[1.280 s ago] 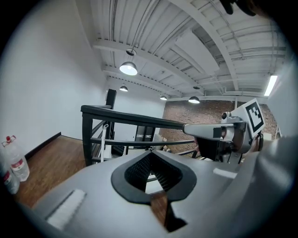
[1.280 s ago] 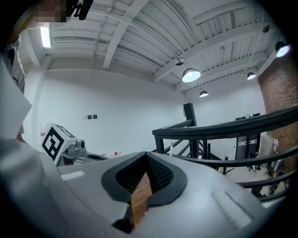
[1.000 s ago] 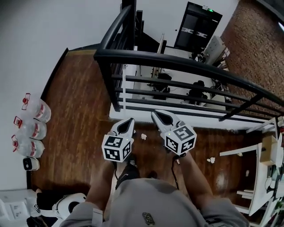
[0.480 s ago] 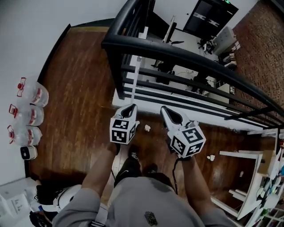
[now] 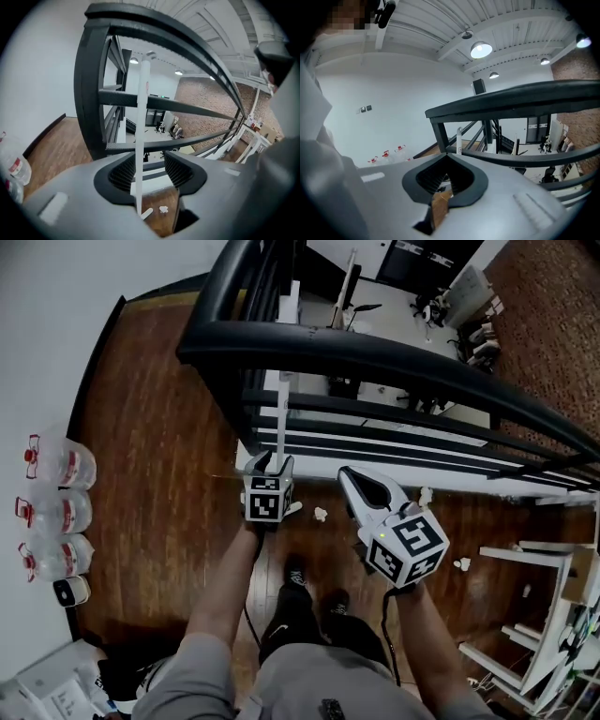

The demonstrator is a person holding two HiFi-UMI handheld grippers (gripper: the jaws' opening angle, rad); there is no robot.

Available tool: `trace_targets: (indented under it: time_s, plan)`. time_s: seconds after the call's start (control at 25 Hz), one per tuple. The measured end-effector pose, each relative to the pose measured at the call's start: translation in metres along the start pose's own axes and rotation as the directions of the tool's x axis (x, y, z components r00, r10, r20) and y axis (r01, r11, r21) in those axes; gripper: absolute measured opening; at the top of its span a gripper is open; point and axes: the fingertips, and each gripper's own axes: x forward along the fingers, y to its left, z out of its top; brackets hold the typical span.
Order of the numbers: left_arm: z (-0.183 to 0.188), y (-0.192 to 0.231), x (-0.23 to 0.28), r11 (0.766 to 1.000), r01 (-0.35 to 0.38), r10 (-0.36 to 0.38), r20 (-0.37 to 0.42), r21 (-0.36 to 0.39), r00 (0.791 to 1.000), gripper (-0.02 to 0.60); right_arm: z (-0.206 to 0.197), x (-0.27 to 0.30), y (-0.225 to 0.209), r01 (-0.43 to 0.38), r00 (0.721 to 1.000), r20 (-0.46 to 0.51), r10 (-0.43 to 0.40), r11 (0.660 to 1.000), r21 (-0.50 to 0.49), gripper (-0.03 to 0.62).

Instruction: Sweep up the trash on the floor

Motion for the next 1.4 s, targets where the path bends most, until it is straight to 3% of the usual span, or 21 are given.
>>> trace_targets:
  time_s: [0.36, 0.48, 0.6, 0.92, 1.24, 1.4]
  plan:
    - [-0.034, 0.038, 0.086, 0.999, -0.046, 0.048, -0.102, 0.024, 0.994, 0.207, -0.019, -0.012, -0.026, 0.036, 0.999, -0.017, -0.035, 0.998, 0.044, 0.0]
    - [-0.036, 0.04, 0.098, 0.997, -0.054, 0.059, -0.115, 0.048, 0.992, 0.139, -0.024, -0.017, -0.036, 0.065, 0.998, -0.027, -0.064, 0.997, 0.052, 0.0]
    - [-0.038, 0.033, 0.102, 0.997, -0.019, 0.029, -0.136, 0.078, 0.99, 0.077, -0.028, -0.021, -0.042, 0.084, 0.996, -0.03, -0.082, 0.994, 0.065, 0.0]
    - [-0.05, 0.001, 0.077, 0.991, 0.088, -0.071, -0.164, 0.102, 0.984, 0.074, -0.031, -0.034, -0.045, 0.103, 0.994, -0.029, -0.101, 0.991, 0.084, 0.0]
    - [-0.077, -0.054, 0.039, 0.951, 0.227, -0.176, -0.24, 0.209, 0.955, 0.074, -0.029, -0.06, -0.034, 0.114, 0.993, -0.001, -0.115, 0.989, 0.091, 0.0]
    - [-0.081, -0.088, 0.024, 0.918, 0.292, -0.218, -0.275, 0.267, 0.936, 0.074, -0.024, -0.079, -0.03, 0.12, 0.992, 0.021, -0.122, 0.989, 0.087, 0.0]
